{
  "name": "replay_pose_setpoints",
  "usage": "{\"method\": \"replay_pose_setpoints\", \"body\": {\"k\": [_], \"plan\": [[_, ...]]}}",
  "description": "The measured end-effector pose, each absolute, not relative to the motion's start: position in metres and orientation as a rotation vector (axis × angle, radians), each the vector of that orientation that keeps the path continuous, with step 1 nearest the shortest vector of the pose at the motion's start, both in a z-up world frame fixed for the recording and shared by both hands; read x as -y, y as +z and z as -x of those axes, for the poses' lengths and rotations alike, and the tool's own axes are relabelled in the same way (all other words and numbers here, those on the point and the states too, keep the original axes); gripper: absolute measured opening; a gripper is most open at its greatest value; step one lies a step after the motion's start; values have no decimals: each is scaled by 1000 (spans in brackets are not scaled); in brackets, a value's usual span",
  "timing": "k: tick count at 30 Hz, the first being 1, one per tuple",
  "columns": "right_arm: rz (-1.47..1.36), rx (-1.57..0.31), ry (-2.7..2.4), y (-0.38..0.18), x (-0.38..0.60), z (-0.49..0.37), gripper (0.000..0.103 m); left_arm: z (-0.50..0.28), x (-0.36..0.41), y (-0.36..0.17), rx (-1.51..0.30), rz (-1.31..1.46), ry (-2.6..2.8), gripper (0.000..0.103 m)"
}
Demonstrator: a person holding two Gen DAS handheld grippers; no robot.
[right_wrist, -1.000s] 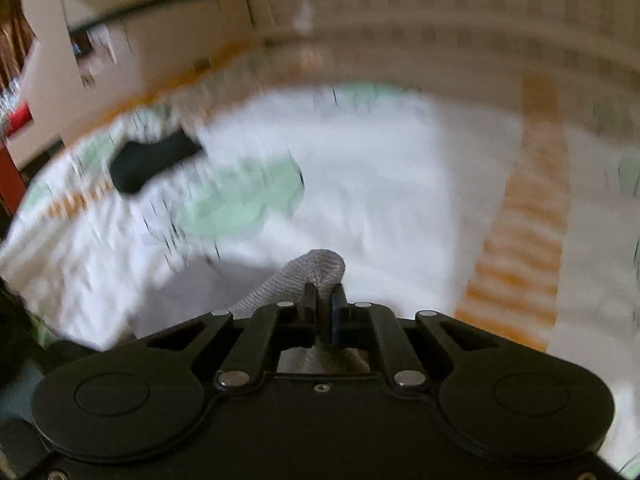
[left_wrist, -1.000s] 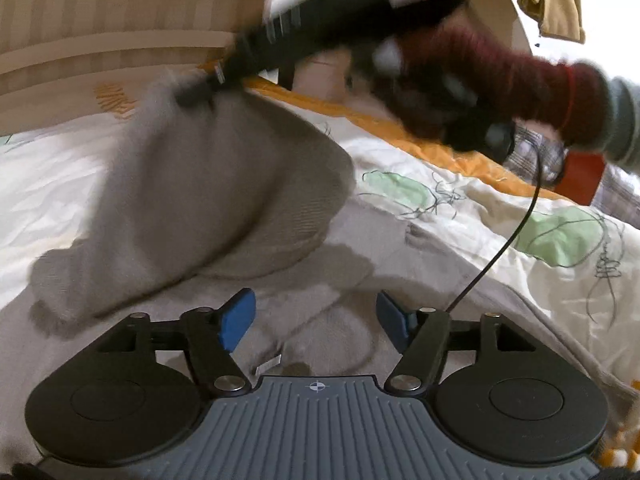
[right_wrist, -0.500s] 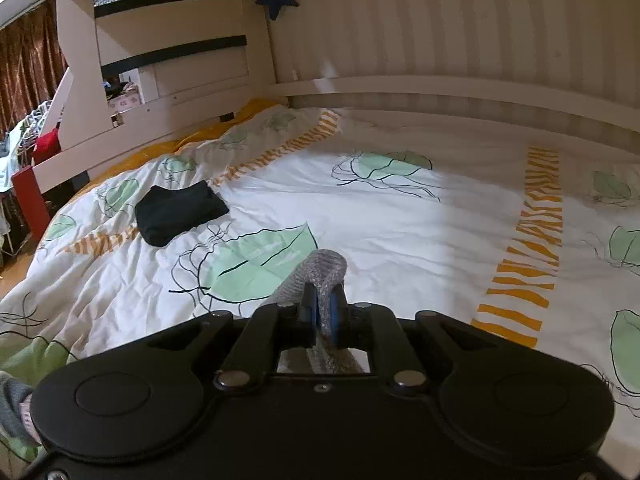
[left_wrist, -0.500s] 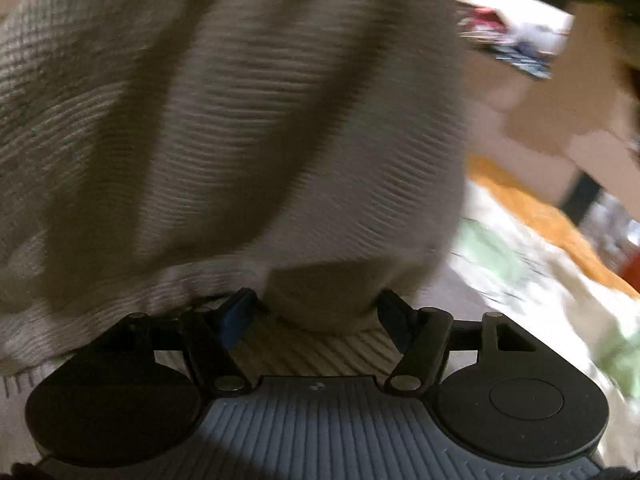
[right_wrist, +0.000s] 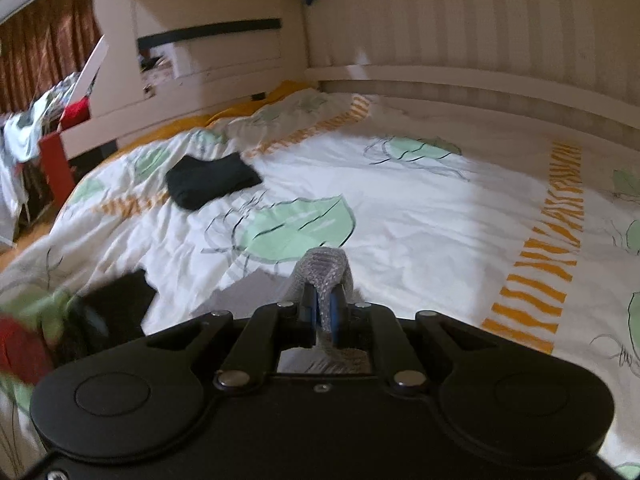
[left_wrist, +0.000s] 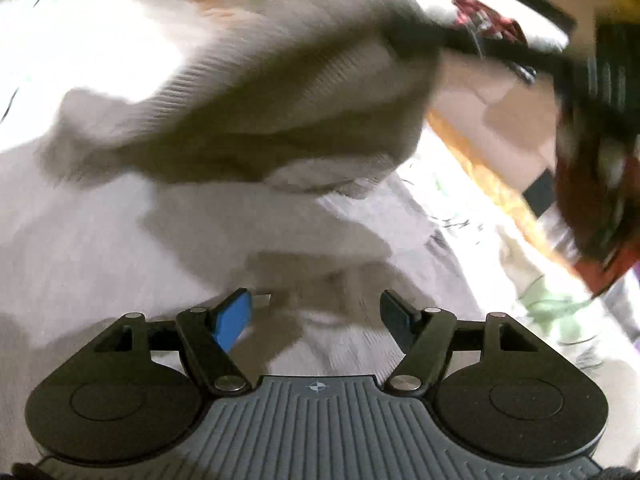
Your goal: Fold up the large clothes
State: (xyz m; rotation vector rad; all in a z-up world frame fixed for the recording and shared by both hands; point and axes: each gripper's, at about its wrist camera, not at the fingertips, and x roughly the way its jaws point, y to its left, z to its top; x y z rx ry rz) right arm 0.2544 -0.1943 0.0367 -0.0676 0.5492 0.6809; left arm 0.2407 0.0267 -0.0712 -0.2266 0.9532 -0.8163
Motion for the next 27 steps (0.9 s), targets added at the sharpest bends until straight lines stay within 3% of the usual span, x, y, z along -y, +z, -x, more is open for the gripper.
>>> {"method": "replay_pose_setpoints", "body": {"k": [6, 15, 21, 22, 23, 24, 25, 26, 27], "plan": [[147, -575, 686, 1, 178, -212, 13, -237, -80, -73, -892, 571, -784, 98], [274, -559, 635, -35, 158, -177, 13, -248, -63, -74, -858, 726, -840, 101], [343, -541, 628, -44, 152, -169, 13, -262, -45, -100, -967, 789, -753, 100], [339, -542, 627, -45, 152, -169, 13, -265, -41, -102, -1004, 786, -748, 90], [337, -540, 625, -45, 152, -169, 13, -268, -39, -105, -1027, 798, -762, 66], [336, -537, 623, -46, 152, -169, 13, -269, -38, -105, -1031, 815, -774, 53], [338, -537, 623, -46, 152, -169, 14, -269, -37, -103, -1016, 825, -769, 29], [339, -537, 622, -46, 152, -169, 14, -269, -37, -100, -1002, 819, -758, 18], [340, -539, 621, -47, 152, -169, 17, -269, -35, -94, -983, 799, -761, 18]]}}
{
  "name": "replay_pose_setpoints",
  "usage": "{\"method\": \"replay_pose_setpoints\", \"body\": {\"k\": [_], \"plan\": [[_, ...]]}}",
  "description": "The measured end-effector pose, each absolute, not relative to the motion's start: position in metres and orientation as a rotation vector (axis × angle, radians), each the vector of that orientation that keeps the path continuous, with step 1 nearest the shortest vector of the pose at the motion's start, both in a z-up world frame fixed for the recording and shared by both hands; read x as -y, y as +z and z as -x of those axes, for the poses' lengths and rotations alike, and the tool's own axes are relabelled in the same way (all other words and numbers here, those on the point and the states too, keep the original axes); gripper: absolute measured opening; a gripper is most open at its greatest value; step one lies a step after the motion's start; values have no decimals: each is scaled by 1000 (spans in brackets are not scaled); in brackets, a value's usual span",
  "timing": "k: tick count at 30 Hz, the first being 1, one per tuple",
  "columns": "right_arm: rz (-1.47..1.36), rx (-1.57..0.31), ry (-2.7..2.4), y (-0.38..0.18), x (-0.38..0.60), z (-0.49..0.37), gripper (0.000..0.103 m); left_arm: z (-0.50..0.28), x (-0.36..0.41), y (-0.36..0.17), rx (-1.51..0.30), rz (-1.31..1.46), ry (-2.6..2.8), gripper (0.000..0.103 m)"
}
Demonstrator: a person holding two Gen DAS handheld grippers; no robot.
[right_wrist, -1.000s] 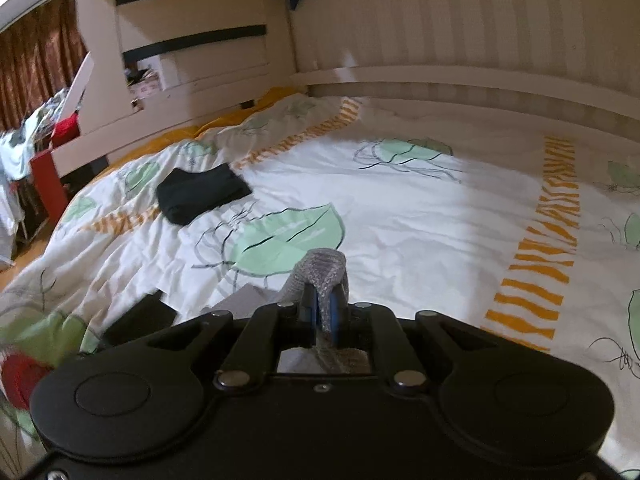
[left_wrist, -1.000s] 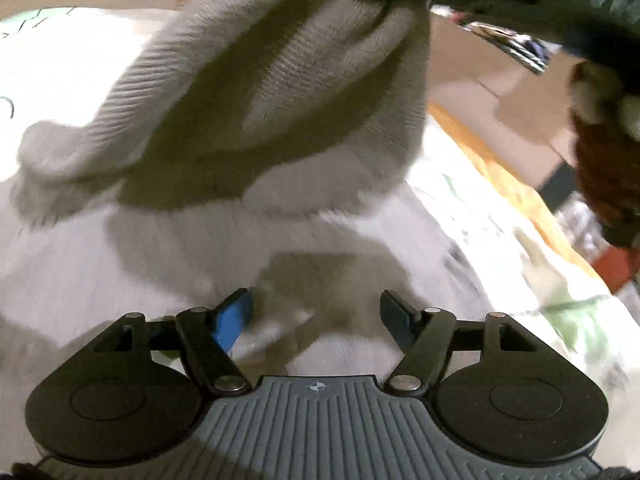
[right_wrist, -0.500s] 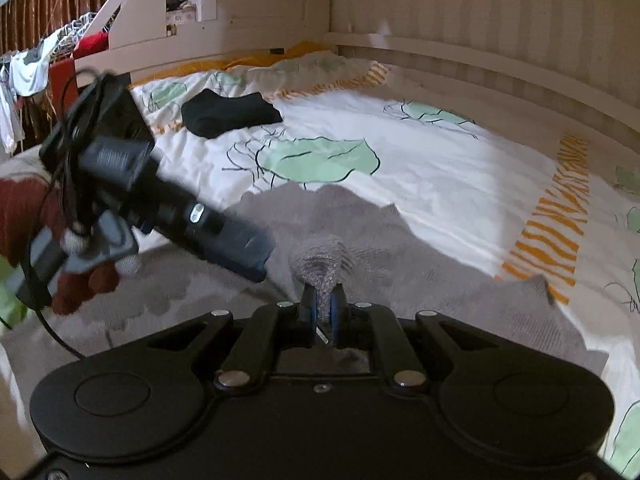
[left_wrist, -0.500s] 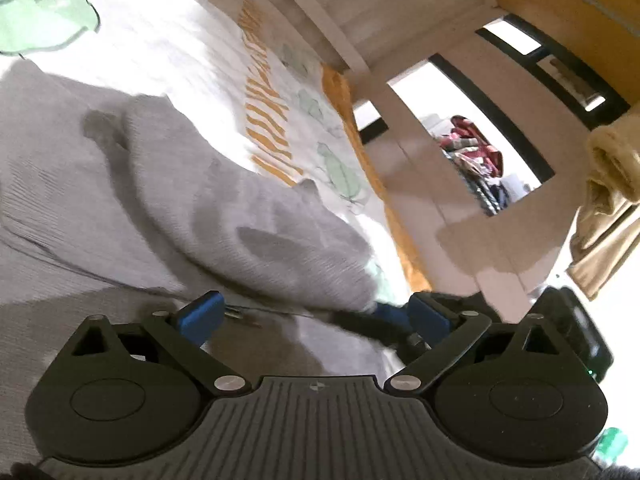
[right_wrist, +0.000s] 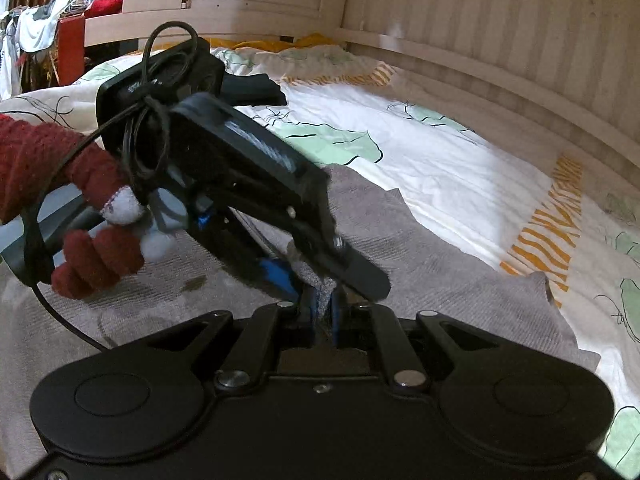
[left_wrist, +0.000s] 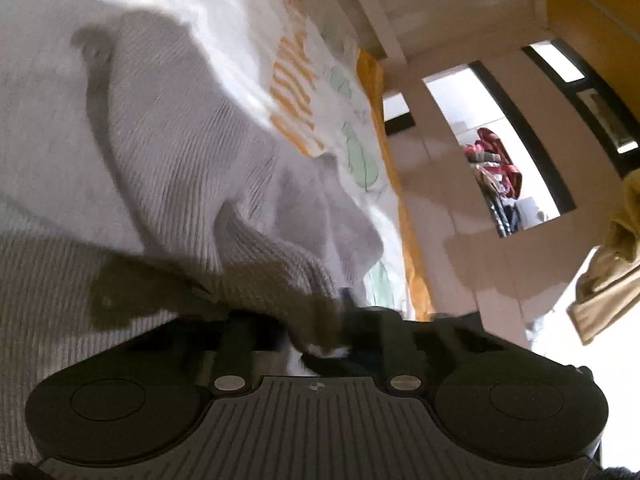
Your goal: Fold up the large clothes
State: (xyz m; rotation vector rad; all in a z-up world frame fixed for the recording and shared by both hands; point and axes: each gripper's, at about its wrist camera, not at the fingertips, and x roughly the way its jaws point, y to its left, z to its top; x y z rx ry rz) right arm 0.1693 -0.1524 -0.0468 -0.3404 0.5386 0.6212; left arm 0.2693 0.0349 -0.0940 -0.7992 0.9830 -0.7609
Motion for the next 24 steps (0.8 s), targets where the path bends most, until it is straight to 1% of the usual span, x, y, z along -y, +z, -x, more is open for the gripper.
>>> {"method": "replay_pose_setpoints", "body": {"k": [2, 3, 4, 5, 8, 11, 14, 21, 24], "plan": [[335, -536, 614, -46, 155, -169, 22, -271, -34, -80, -952, 779, -782, 16], [321, -532, 607, -44, 159, -169, 33, -274, -33, -75, -943, 785, -790, 16], [294, -530, 602, -41, 164, -169, 40, -277, -33, -68, -930, 796, -796, 16], [256, -520, 593, -36, 172, -169, 51, -283, -33, -58, -911, 807, -802, 16], [143, -516, 571, -22, 199, -168, 52, -297, -31, -34, -864, 802, -815, 16], [52, -554, 595, -18, 219, -170, 52, -310, -23, -11, -834, 774, -824, 16], [56, -596, 598, -24, 218, -180, 52, -318, -15, 1, -823, 755, -831, 16], [1, -618, 575, -43, 197, -231, 52, -315, -15, 1, -831, 746, -841, 16], [66, -647, 503, -59, 200, -255, 52, -307, -20, -2, -834, 746, -856, 16]]}}
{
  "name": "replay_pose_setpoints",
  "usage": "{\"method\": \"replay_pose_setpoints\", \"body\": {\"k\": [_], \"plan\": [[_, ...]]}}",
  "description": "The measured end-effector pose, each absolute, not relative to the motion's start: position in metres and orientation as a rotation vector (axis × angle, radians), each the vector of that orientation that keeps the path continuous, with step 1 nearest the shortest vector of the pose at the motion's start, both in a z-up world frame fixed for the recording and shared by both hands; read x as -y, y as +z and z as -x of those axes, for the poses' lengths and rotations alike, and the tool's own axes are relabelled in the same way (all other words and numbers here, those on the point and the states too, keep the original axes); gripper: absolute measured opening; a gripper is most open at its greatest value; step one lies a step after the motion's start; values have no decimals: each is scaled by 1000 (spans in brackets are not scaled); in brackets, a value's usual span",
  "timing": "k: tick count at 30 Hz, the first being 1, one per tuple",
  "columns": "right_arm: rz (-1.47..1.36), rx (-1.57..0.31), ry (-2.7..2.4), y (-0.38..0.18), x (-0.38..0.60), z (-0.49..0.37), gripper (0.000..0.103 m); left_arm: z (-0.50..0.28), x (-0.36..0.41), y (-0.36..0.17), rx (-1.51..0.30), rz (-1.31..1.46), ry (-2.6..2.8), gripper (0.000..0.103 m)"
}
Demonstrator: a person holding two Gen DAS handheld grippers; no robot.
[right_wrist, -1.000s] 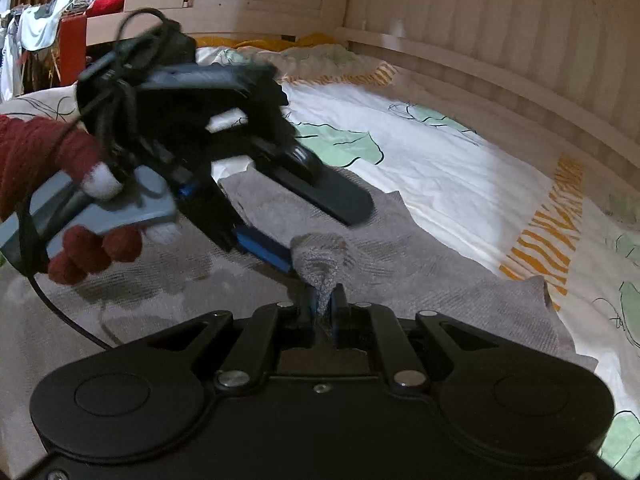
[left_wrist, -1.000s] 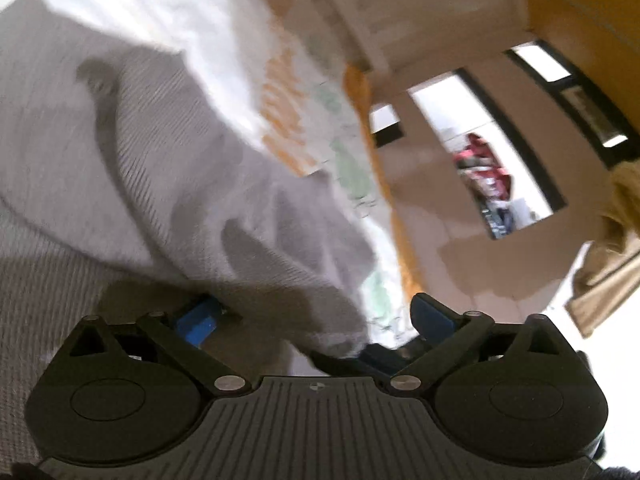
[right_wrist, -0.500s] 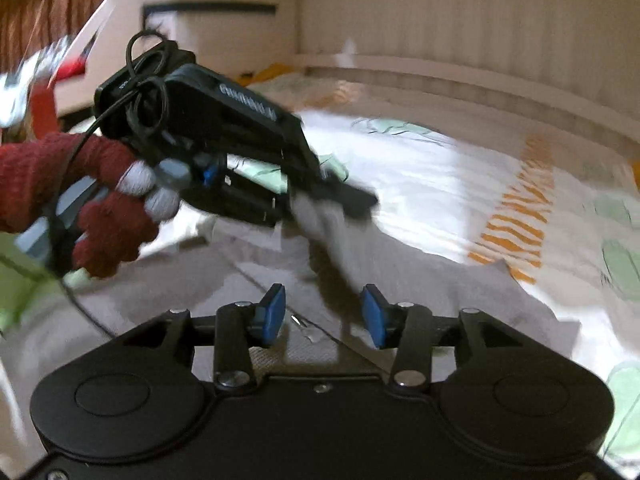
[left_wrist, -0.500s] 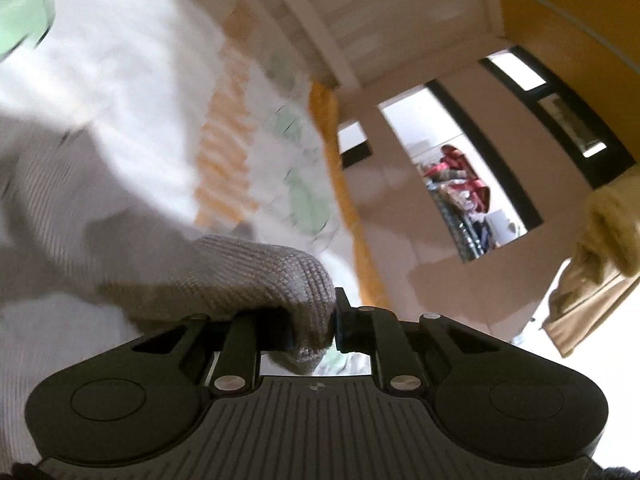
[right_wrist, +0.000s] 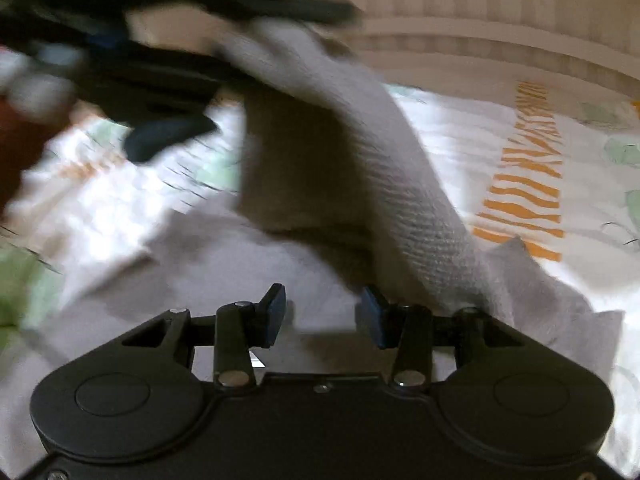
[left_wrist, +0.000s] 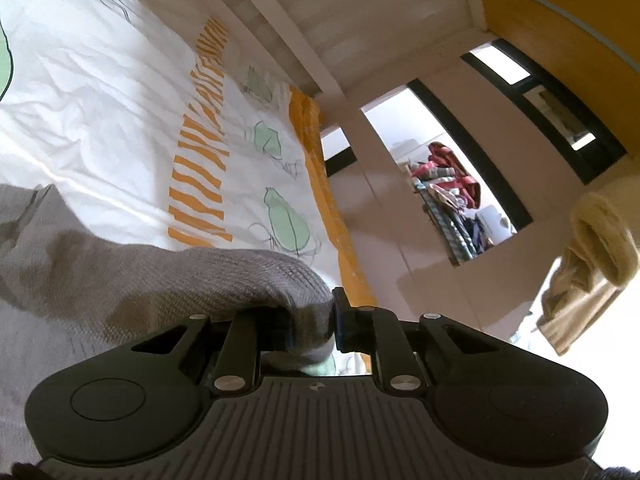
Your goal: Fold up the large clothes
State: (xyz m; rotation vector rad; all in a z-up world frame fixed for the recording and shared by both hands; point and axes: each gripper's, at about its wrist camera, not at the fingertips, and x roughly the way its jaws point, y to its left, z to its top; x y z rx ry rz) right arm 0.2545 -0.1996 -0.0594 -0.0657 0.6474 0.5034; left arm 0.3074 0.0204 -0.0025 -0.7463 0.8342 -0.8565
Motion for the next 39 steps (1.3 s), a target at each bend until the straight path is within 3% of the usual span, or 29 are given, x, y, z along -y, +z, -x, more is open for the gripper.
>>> {"method": "replay_pose_setpoints", "body": {"k": [5, 12, 16, 23, 29, 34, 35, 36, 37, 39], "plan": [[296, -682, 306, -74, 221, -271, 50, -267, -24, -19, -844, 570, -897, 16], [239, -767, 157, -82, 273, -251, 52, -220, -6, -89, -1037, 114, -822, 21], [144, -785, 102, -72, 287, -238, 52, -224, -25, -82, -1012, 177, -810, 24], [-201, -774, 244, -46, 281, -221, 53, -273, -65, -48, -833, 374, -656, 53], [-588, -897, 310, -83, 263, -222, 55, -285, -75, -63, -818, 415, -600, 61], [-664, -894, 313, -97, 253, -224, 57, -283, -78, -69, -839, 416, -598, 64], [-677, -886, 318, -98, 251, -227, 55, -284, -79, -69, -839, 414, -595, 64], [-685, -871, 311, -96, 250, -225, 30, -284, -81, -67, -834, 415, -593, 64], [-690, -844, 297, -92, 248, -224, 19, -285, -83, -66, -826, 416, -593, 65], [-722, -796, 322, -81, 247, -213, 18, -287, -86, -62, -807, 420, -590, 67]]}}
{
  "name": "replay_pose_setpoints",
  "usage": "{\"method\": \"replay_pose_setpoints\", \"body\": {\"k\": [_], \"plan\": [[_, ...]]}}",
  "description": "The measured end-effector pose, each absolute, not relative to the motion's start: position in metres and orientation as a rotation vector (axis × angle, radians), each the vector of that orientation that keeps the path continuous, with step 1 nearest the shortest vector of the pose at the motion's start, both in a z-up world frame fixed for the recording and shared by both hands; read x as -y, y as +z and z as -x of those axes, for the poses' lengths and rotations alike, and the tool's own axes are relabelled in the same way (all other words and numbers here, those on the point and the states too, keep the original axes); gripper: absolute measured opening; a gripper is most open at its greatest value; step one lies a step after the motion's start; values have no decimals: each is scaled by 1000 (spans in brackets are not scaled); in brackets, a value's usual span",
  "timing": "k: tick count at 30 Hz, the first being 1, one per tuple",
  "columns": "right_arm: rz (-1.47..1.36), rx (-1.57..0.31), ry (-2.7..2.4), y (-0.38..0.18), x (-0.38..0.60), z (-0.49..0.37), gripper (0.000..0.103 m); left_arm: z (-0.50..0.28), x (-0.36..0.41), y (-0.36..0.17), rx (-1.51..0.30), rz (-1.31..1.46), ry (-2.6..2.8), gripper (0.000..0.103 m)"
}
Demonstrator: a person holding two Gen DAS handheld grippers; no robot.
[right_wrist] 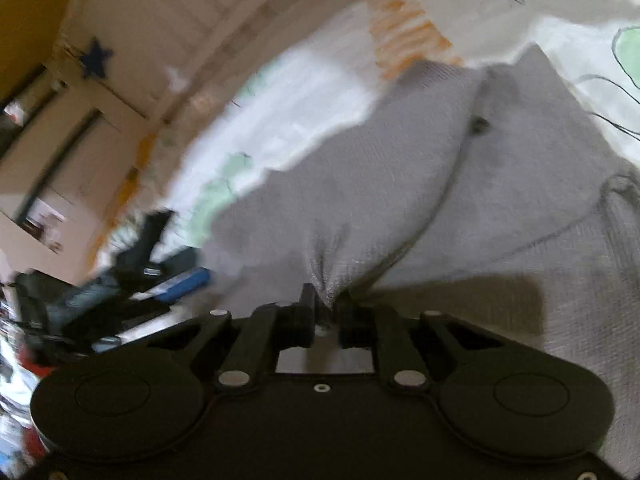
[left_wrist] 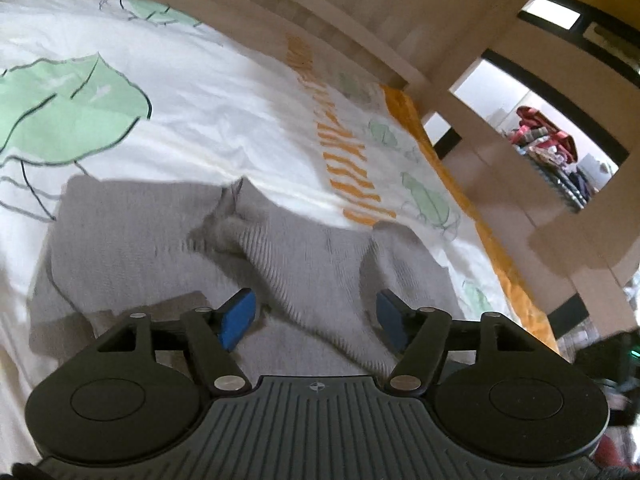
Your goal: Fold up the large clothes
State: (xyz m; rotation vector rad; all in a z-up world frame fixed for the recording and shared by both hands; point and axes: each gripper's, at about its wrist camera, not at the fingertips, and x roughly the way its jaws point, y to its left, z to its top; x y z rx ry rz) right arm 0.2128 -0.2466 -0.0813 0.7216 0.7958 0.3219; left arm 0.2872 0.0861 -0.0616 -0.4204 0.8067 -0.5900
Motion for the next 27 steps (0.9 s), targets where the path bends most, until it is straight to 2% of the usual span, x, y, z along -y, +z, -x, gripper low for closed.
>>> {"method": "replay_pose_setpoints", "body": {"k": [4, 8, 11, 15, 20, 25, 27], "plan": [[-737, -763, 405, -68, 228, -198, 18, -297, -89, -62, -791, 438, -576, 70], [-576, -964, 367, -99, 204, -202, 18, -310, -89, -70, -811, 448, -548, 70], [-525, -1027, 380, -102, 204, -204, 21, -316, -92, -75, -809, 455, -541, 70], [-419, -967, 380, -70, 217, -204, 70, -321, -92, -77, -804, 453, -558, 70], [-349, -790, 171, -45, 259, -219, 71, -322, -88, -77, -801, 434, -582, 69], [-372, -777, 81, -63, 285, -257, 71, -327, -90, -80, -805, 434, -589, 68], [-395, -771, 78, -74, 282, -268, 71, -330, -92, -82, -805, 442, -588, 58]]}}
